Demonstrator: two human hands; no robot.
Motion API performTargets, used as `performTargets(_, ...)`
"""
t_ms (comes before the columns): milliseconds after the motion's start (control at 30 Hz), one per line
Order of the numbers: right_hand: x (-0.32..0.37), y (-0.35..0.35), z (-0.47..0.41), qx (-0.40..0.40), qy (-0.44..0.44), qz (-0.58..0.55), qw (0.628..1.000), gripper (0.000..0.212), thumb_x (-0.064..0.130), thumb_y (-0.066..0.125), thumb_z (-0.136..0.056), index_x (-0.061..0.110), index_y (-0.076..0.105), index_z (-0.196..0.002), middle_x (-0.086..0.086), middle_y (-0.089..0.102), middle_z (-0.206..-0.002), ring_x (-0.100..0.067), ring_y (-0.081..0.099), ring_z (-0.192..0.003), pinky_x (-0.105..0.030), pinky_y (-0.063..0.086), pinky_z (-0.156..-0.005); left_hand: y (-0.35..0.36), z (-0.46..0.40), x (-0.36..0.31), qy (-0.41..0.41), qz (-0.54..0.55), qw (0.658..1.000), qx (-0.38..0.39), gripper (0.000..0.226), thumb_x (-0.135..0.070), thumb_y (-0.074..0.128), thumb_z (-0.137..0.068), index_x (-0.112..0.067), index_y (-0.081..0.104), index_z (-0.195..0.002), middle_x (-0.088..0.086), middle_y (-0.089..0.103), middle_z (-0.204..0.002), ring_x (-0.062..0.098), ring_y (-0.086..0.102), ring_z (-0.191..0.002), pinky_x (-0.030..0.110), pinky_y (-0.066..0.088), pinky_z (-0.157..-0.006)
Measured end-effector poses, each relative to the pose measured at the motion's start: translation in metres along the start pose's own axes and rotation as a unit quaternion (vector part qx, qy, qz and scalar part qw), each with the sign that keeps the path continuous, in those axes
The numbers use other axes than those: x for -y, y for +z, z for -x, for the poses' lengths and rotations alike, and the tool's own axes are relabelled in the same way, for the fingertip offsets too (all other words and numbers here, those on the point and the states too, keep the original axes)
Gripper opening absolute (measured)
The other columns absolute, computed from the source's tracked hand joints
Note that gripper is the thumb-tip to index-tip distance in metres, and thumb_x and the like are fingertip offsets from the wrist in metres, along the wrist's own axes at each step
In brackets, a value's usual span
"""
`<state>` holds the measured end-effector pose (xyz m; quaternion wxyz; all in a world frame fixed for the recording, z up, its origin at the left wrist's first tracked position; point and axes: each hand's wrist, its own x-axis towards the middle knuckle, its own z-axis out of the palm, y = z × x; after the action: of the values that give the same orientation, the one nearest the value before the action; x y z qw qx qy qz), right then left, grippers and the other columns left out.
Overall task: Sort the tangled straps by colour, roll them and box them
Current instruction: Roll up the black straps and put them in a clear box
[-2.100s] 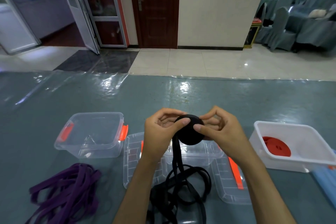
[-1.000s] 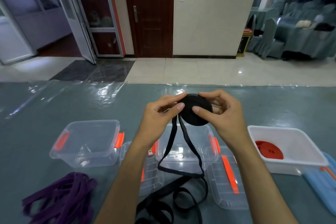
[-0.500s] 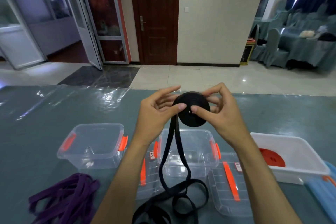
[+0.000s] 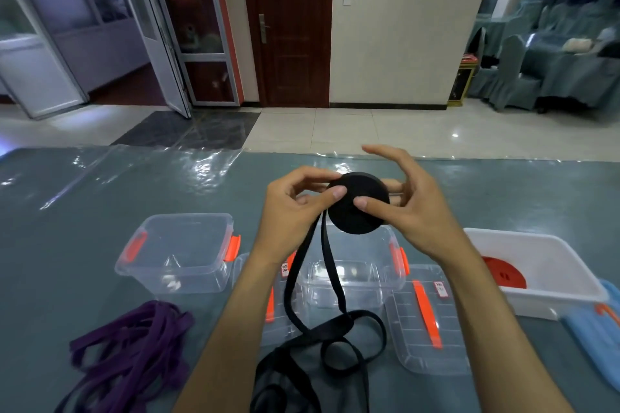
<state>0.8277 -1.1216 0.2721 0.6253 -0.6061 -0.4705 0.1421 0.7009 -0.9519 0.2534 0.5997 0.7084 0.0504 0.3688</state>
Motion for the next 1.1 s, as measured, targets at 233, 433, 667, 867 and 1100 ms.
performTargets(233,-0.006,0.003,0.002,-0.037,-0.005,0.021,0.999,0.039,0.006,0.085,-0.086,0.019,0.066,-0.117,0.003,0.078,-0.109,-0.019,0.077,-0.103,-0.036,0.067,-0.08,-0.008,0.004,0.006,0.015,0.005,0.999,0.044,0.032,-0.008,0.078,-0.092,-0.02,0.078,-0.122,0.002,0.066,-0.13,0.02,0.072,-0.111,0.029,0.057,-0.096)
performTargets(433,-0.002,0.0,0.003,0.048,0.008,0.071,0.996,0.045,0.006,0.082,-0.089,0.022,0.072,-0.131,0.005,0.08,-0.116,-0.015,0.076,-0.107,-0.031,0.063,-0.092,-0.013,0.009,0.012,-0.027,0.045,0.998,0.039,0.026,-0.004,0.081,-0.088,-0.015,0.08,-0.112,0.004,0.076,-0.116,0.017,0.074,-0.108,0.027,0.057,-0.095)
performTargets(667,-0.022,0.012,0.013,-0.022,0.055,-0.011,0.998,0.039,0.011,0.087,-0.085,0.027,0.061,-0.109,-0.005,0.082,-0.102,-0.025,0.081,-0.088,-0.034,0.066,-0.07,-0.02,0.011,0.011,-0.056,-0.007,0.996,0.067,0.032,-0.009,0.084,-0.088,-0.022,0.079,-0.116,-0.005,0.08,-0.111,0.014,0.075,-0.098,0.022,0.058,-0.089)
performTargets(867,-0.019,0.01,0.015,-0.044,0.008,-0.005,0.999,0.039,0.009,0.089,-0.082,0.022,0.077,-0.117,0.005,0.081,-0.108,-0.014,0.078,-0.102,-0.023,0.063,-0.082,-0.016,0.015,0.017,-0.044,0.02,0.997,0.056,0.029,-0.005,0.083,-0.087,-0.015,0.08,-0.115,0.002,0.08,-0.109,0.018,0.077,-0.101,0.023,0.058,-0.09)
performTargets(1100,-0.03,0.006,0.016,0.003,0.07,-0.039,0.997,0.044,0.012,0.084,-0.087,0.034,0.064,-0.12,-0.004,0.08,-0.11,-0.027,0.08,-0.095,-0.034,0.066,-0.074,-0.018,0.012,0.02,-0.039,0.02,0.997,0.062,0.032,-0.013,0.087,-0.085,-0.029,0.081,-0.113,-0.001,0.08,-0.11,0.017,0.077,-0.104,0.023,0.059,-0.091)
